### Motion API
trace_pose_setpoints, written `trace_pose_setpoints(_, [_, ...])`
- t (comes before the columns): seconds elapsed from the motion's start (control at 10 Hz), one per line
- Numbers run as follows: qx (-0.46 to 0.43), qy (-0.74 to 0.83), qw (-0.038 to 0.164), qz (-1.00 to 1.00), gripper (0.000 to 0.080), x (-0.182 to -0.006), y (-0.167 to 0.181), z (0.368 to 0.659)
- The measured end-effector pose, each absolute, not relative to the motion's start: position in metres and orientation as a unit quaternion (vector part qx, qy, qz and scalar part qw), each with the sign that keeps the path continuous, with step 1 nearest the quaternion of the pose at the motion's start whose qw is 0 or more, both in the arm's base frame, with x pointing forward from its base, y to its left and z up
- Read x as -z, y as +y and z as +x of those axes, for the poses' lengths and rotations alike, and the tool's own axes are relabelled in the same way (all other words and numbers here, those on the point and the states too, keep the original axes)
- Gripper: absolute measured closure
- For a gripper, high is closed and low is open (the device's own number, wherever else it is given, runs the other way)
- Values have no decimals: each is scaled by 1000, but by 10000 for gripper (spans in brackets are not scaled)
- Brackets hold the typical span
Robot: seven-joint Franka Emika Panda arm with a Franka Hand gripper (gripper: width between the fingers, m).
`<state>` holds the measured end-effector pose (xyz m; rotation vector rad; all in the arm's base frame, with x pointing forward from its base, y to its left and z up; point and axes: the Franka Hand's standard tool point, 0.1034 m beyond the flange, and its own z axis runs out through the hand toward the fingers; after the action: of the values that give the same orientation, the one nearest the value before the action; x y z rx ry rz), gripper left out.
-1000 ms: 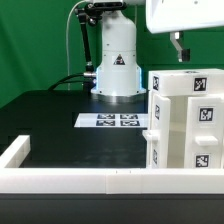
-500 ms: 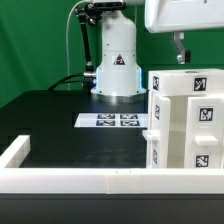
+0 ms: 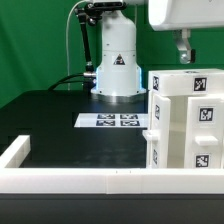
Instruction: Assemble cabinet
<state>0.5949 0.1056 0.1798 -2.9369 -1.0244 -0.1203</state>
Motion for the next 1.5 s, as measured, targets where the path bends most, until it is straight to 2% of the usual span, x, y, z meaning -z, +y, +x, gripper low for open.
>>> trace_pose_setpoints(0.2, [38, -453, 7, -891, 2, -179, 99, 595])
trace_pose_setpoints(0.5, [13, -630, -20, -776, 2, -176, 93, 593])
trace_pose_setpoints(0.7, [6, -719, -30, -695, 2, -172, 84, 593])
trace_pose_setpoints(1.0, [-10, -815, -39, -578, 2, -166, 71, 590])
trace_pose_setpoints(1.3, [-14, -810, -35, -585, 2, -159, 68, 589])
trace_pose_setpoints(1.5, [-15, -803, -35, -595, 242, -158, 68, 588])
